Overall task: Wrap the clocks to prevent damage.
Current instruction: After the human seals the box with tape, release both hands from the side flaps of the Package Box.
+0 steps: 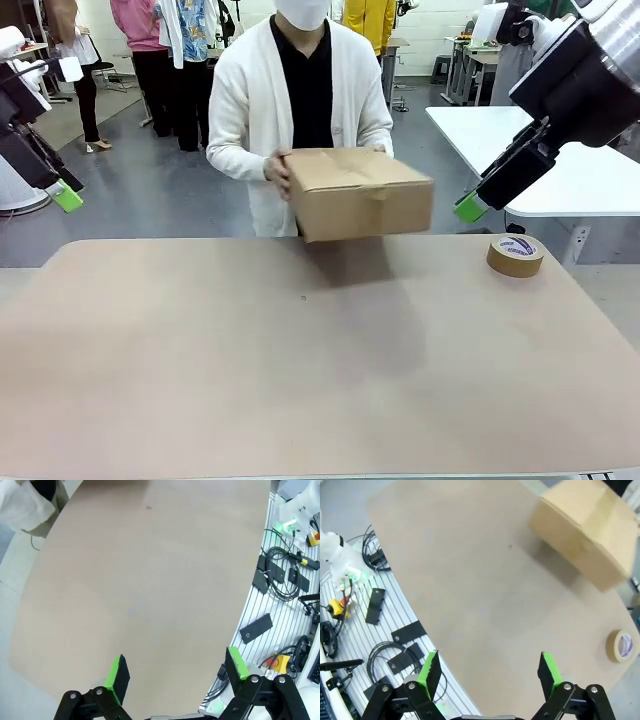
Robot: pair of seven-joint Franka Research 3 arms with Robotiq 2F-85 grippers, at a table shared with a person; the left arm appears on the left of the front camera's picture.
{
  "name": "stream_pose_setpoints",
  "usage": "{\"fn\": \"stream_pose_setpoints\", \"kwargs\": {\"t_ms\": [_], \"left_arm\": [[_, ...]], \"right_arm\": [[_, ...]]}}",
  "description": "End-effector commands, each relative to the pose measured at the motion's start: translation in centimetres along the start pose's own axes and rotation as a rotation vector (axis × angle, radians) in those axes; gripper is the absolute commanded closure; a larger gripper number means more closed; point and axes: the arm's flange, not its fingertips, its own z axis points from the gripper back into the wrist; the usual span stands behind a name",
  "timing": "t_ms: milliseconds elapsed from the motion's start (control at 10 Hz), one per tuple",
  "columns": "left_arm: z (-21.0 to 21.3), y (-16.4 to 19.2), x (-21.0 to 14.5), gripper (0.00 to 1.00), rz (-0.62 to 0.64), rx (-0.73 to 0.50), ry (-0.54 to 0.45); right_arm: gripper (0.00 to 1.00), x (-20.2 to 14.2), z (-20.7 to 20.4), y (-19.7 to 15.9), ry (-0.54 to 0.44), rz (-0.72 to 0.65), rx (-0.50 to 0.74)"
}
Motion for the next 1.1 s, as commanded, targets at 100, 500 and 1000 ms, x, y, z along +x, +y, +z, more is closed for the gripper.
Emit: {"fn": "stream_pose_setpoints", "kwargs": {"t_ms": [100,500,1000], "left_arm": [[0.0,0.0,0.0,0.0,0.0,0.0,0.0],[0.0,0.0,0.0,0.0,0.0,0.0,0.0],[1.9,4.4,-3.6,0.0,-0.225,-0.064,-0.209]], "right_arm": [[0.0,0.0,0.0,0.0,0.0,0.0,0.0],[0.0,0.0,0.0,0.0,0.0,0.0,0.0],[0.0,-4.1,1.6,-8.2,-0.317,0.219,0.277]]}}
